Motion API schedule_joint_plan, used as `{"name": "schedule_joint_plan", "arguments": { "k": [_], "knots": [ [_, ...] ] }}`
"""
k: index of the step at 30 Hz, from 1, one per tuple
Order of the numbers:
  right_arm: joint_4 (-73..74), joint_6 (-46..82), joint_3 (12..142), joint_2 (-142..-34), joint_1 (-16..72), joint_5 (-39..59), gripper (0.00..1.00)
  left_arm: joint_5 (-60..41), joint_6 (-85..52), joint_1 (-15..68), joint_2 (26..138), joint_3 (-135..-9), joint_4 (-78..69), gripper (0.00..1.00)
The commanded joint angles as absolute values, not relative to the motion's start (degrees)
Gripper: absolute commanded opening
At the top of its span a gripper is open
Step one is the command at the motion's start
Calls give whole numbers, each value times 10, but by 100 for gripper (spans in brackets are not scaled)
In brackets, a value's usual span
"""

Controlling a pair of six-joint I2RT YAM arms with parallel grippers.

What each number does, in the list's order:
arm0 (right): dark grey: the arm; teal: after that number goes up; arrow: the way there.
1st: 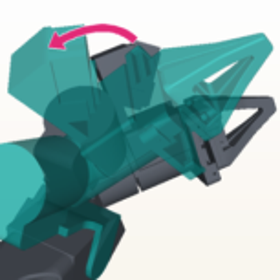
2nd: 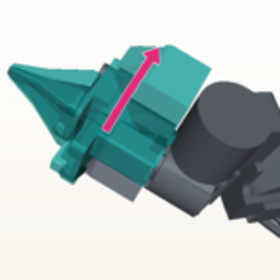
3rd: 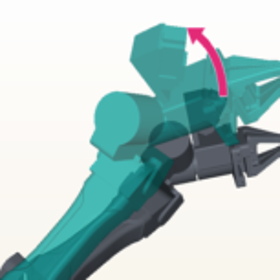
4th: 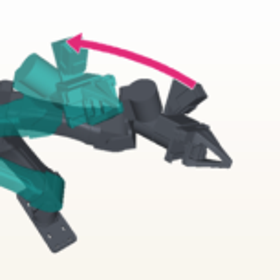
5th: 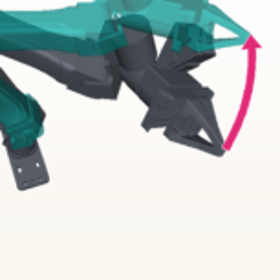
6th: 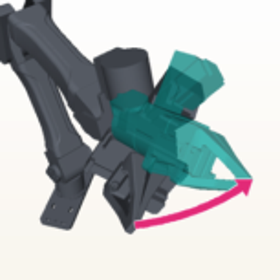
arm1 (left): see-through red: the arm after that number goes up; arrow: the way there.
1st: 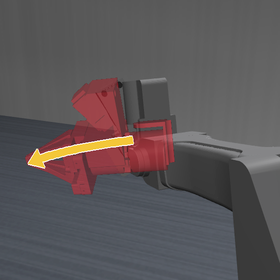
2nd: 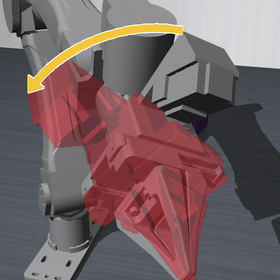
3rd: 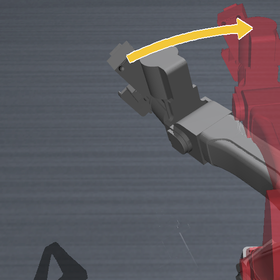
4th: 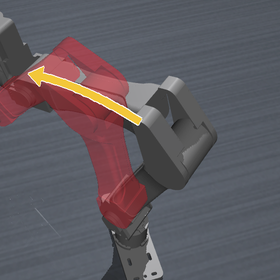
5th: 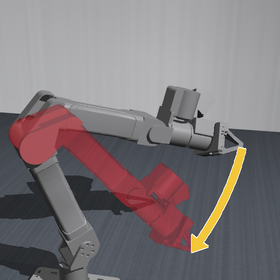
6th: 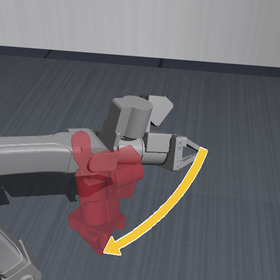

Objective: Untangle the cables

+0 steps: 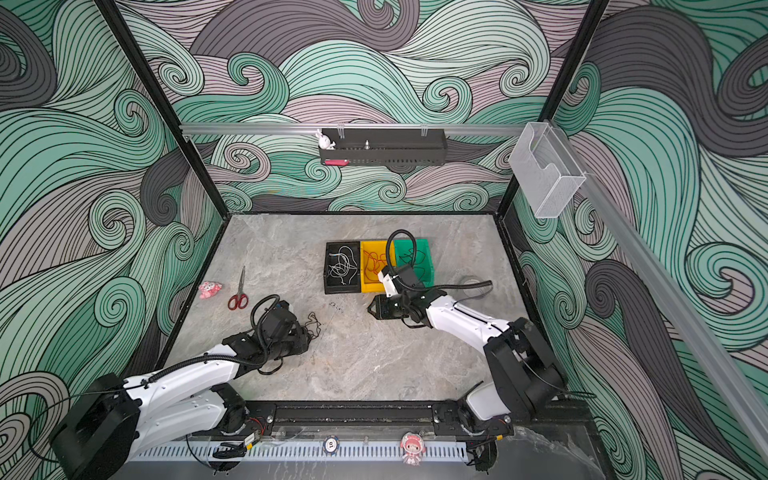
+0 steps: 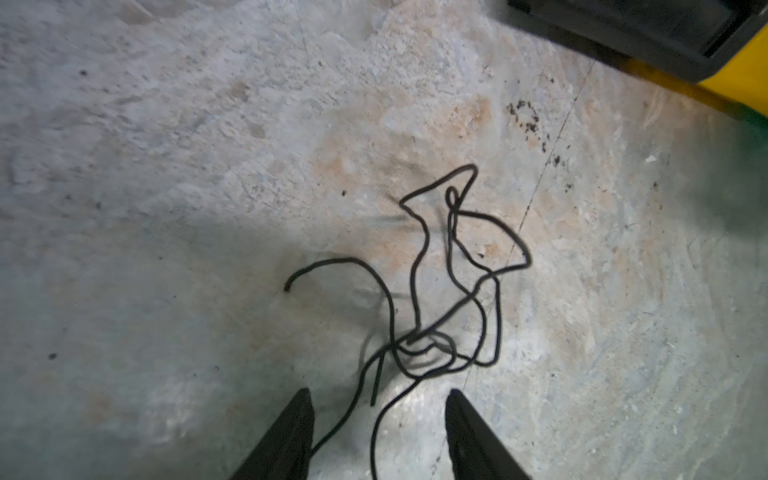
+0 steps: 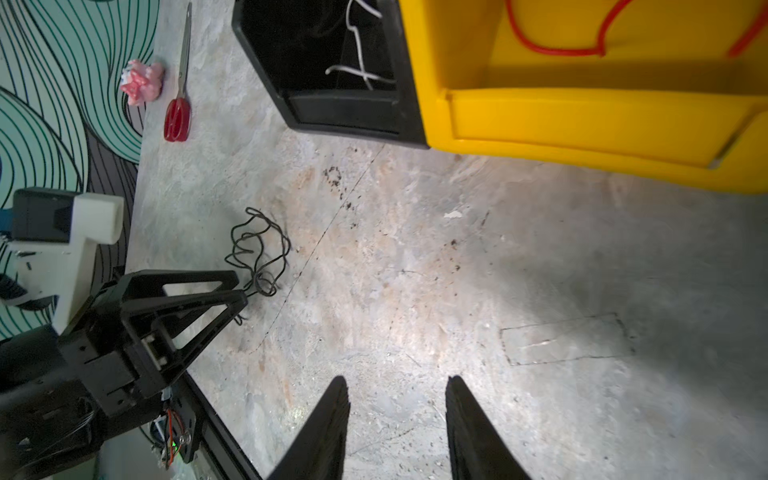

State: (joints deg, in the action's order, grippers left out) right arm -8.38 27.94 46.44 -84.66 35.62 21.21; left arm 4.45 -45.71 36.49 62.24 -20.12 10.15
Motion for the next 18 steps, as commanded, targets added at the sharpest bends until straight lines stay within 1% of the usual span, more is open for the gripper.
{"name": "schedule_joint_plan", "arguments": {
  "k": [1,7,9,11,14,18],
  "knots": [
    [-44,302,467,-858,376,232,40,18,-462,360,655,-211,68,47],
    [-26,309,478,-878,404,246,41,-39,-465,359,700,-234,58,29],
    [-14,316,482,-889,413,257,41,-63,-475,359,701,-228,31,24],
    [-3,322,486,-901,422,262,41,-89,-491,359,699,-219,-1,22],
    [10,329,492,-922,434,265,41,-120,-509,359,687,-212,-28,23],
    [24,335,499,-946,444,273,42,-111,-502,358,639,-225,33,33]
  ]
}}
